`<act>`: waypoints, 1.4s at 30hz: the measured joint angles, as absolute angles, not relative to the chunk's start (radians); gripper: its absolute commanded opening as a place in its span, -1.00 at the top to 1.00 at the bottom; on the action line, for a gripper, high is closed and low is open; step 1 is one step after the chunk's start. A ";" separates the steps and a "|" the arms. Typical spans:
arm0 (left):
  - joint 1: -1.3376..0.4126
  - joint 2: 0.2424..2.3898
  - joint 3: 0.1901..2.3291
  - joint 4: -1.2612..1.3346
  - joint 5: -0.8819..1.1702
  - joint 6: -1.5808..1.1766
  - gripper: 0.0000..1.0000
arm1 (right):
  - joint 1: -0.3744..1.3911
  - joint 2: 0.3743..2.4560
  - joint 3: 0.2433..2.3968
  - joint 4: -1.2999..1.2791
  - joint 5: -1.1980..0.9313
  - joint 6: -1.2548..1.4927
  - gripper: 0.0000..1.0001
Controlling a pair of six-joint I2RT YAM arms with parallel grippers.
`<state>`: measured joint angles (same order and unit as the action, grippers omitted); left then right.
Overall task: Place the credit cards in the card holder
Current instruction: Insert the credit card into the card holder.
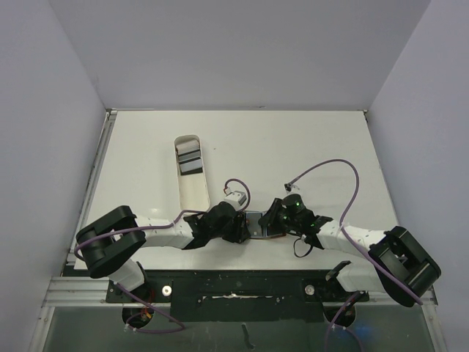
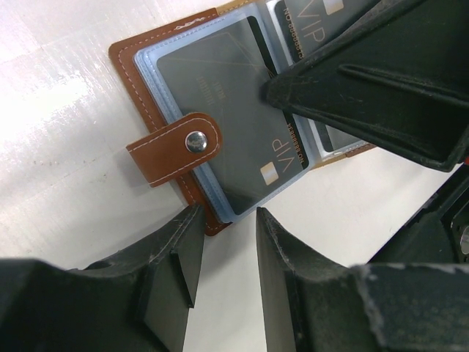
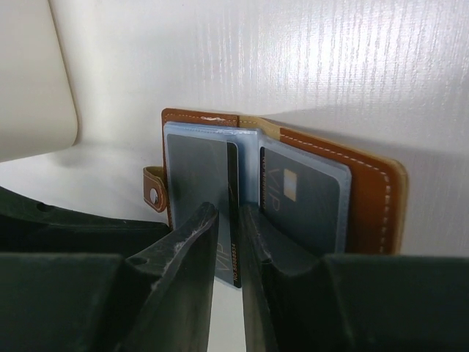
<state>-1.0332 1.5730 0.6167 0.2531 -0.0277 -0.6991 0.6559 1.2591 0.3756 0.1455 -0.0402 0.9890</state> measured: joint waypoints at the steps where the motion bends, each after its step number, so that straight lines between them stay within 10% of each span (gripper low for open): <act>1: -1.033 1.573 0.616 0.255 -0.028 -0.699 0.35 | 0.657 1.259 0.376 0.148 -0.040 0.992 0.66; 42: -0.966 1.510 0.506 0.525 0.080 -0.916 0.01 | 0.678 1.243 0.316 0.181 -0.010 1.008 0.96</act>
<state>-0.9657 1.5101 0.5060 0.5247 0.0795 -0.9165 0.6777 1.2427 0.3164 0.1806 -0.0105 1.0077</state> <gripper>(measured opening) 0.491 0.032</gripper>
